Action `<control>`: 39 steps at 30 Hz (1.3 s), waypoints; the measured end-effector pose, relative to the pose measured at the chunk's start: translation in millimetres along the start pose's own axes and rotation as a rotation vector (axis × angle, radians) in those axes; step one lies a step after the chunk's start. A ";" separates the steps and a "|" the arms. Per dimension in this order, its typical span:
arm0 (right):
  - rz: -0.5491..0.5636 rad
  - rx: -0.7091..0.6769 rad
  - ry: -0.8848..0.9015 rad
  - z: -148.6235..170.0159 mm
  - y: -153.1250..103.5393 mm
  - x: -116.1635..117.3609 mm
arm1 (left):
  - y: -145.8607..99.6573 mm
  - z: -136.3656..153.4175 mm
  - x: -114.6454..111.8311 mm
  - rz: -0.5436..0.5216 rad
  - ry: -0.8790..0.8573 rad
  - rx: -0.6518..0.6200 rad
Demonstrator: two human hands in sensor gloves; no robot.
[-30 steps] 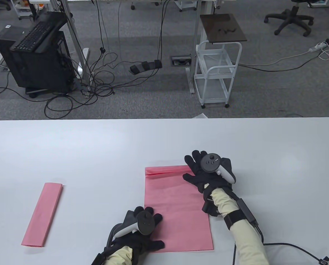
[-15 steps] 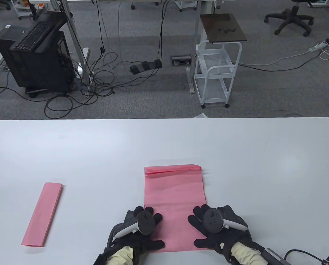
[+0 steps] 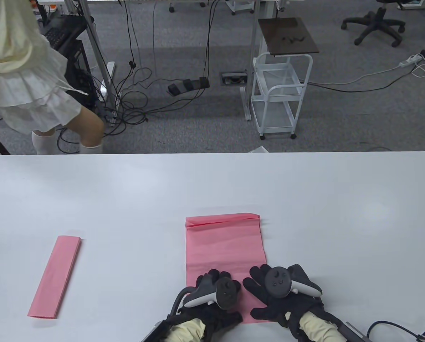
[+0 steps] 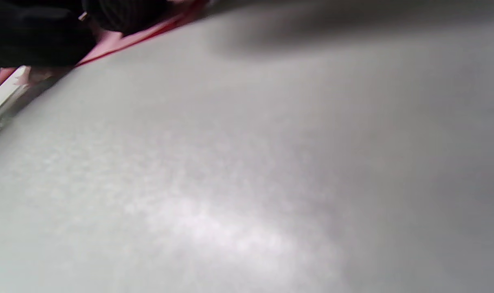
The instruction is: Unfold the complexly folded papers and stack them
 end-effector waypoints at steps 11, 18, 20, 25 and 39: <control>-0.008 0.000 0.003 0.2 0.1 0.3 | -45.8 91.6 -12.1 0.026 -0.145 0.182; -0.014 0.001 0.004 0.3 0.2 0.3 | -49.5 85.3 -0.6 0.033 -0.112 0.174; -0.018 0.001 0.008 0.2 0.3 0.6 | -50.2 76.0 10.8 -0.038 -0.044 0.155; -0.022 0.001 0.009 0.2 0.3 0.8 | -24.0 39.6 31.6 -0.018 0.134 -0.034; -0.031 0.002 0.014 0.6 0.4 1.3 | 3.0 125.4 61.7 -0.071 -0.146 0.191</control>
Point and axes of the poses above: the tracker on the back of each hand, its own z axis roughly to the little-finger side, its own y axis roughly from the wrist to the fingertips, x = y × z, the point moved 1 cm from there along y, roughly from the wrist to the fingertips, and after that the axes turned 10 degrees about z, right-handed, at the moved point
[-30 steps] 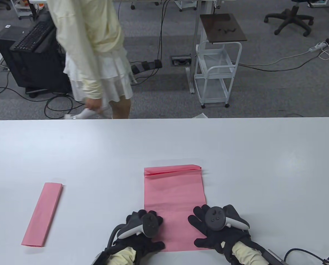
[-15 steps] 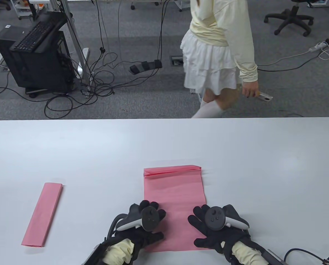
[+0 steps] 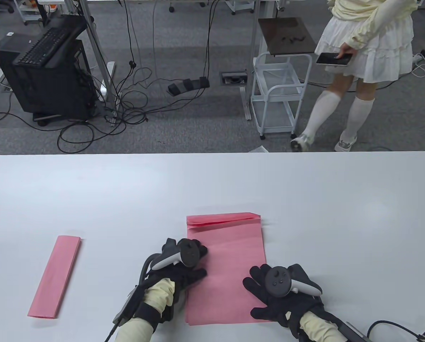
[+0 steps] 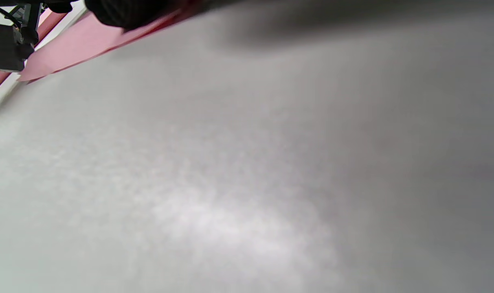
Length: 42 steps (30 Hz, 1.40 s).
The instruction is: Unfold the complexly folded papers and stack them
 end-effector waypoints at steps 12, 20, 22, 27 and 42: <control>-0.001 0.001 0.000 0.1 0.1 0.0 | -17.7 -50.1 5.8 -0.077 0.116 -0.141; -0.006 0.003 0.002 0.2 0.0 0.0 | 14.4 -94.6 -9.2 0.066 0.274 -0.131; -0.009 0.003 0.003 0.2 0.0 0.1 | 23.6 -90.0 2.0 0.024 0.172 -0.118; -0.012 0.002 0.002 0.1 0.1 0.6 | 43.3 -55.6 37.0 -0.016 0.020 0.017; 0.046 0.002 0.065 -1.5 -2.0 -5.0 | 42.1 -23.6 60.6 -0.096 -0.251 0.015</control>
Point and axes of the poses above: the tracker on the back of each hand, its own z axis roughly to the little-finger side, its own y axis roughly from the wrist to the fingertips, x = y × z, the point moved 1 cm from there along y, roughly from the wrist to the fingertips, and after that the axes turned 10 degrees about z, right-handed, at the moved point
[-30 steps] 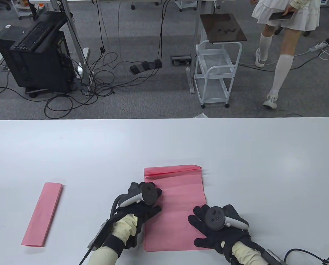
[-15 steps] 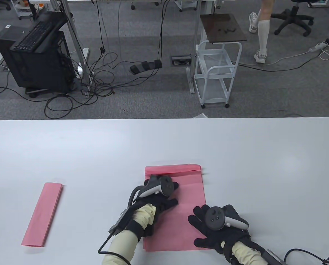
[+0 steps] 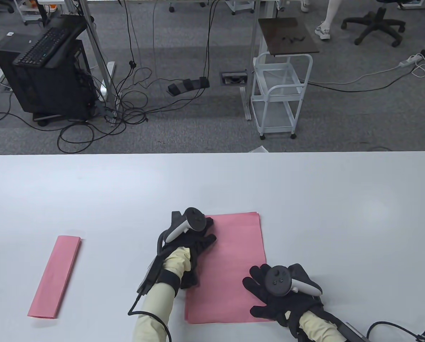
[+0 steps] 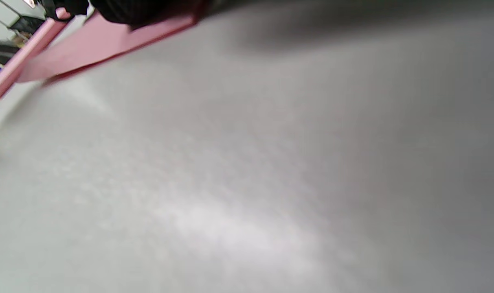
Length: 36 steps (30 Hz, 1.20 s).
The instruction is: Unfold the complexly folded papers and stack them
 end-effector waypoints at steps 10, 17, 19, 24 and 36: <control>0.206 0.001 0.085 -8.5 -17.5 -26.4 | -74.7 55.0 27.7 -0.186 0.101 0.046; 0.302 -0.004 0.126 -15.1 -33.7 -39.5 | -148.4 141.5 36.9 -0.265 0.028 0.241; 0.311 -0.008 0.115 -17.5 -35.5 -39.1 | -169.8 164.6 38.8 -0.291 -0.007 0.299; 0.340 -0.013 0.077 -21.9 -38.1 -40.0 | -201.1 216.7 27.9 -0.315 -0.117 0.427; 0.344 -0.003 0.091 -16.4 -39.0 -39.2 | -206.8 290.0 -10.5 -0.276 -0.264 0.669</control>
Point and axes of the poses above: the tracker on the back of each hand, its own z axis roughly to the little-finger side, its own y axis roughly from the wrist to the fingertips, x = y × z, the point moved 1 cm from there along y, roughly from the wrist to the fingertips, and after that the axes turned 10 degrees about z, right-handed, at the moved point
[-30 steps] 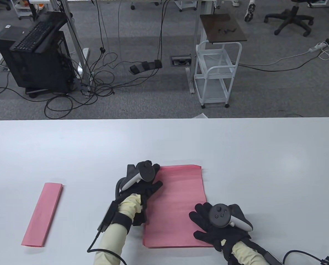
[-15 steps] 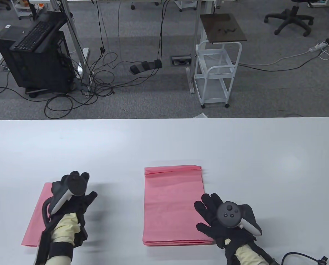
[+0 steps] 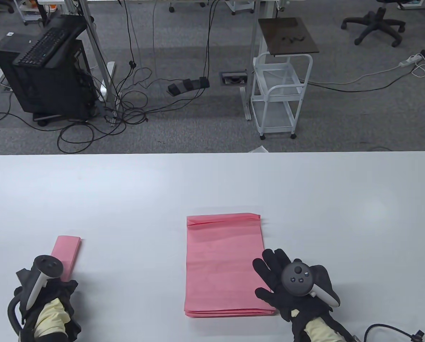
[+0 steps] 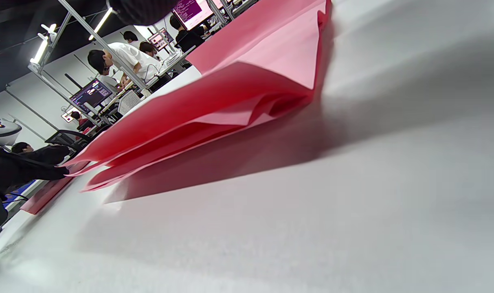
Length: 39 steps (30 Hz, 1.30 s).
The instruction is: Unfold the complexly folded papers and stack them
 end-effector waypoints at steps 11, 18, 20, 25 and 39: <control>-0.013 0.009 0.027 0.4 -0.5 1.5 | 7.3 -2.4 -8.7 -0.015 0.033 0.011; -0.032 0.019 0.052 1.4 0.1 3.0 | 4.7 -0.6 0.7 -0.100 0.037 0.027; -0.032 0.018 0.055 1.3 0.4 3.0 | 2.9 -1.1 4.7 -0.136 0.018 0.026; -0.031 0.010 0.096 -0.3 2.9 0.4 | -6.7 -18.7 15.1 -0.222 0.006 -0.037; 0.209 -0.039 0.380 -23.5 26.0 -30.5 | -116.6 -234.8 -21.5 0.047 0.104 -0.908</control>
Point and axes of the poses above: the tracker on the back of each hand, its own z axis roughly to the little-finger side, its own y axis roughly from the wrist to the fingertips, x = y × z, the point moved 1 cm from there along y, roughly from the wrist to the fingertips, and after that the axes turned 10 degrees about z, right-handed, at the moved point
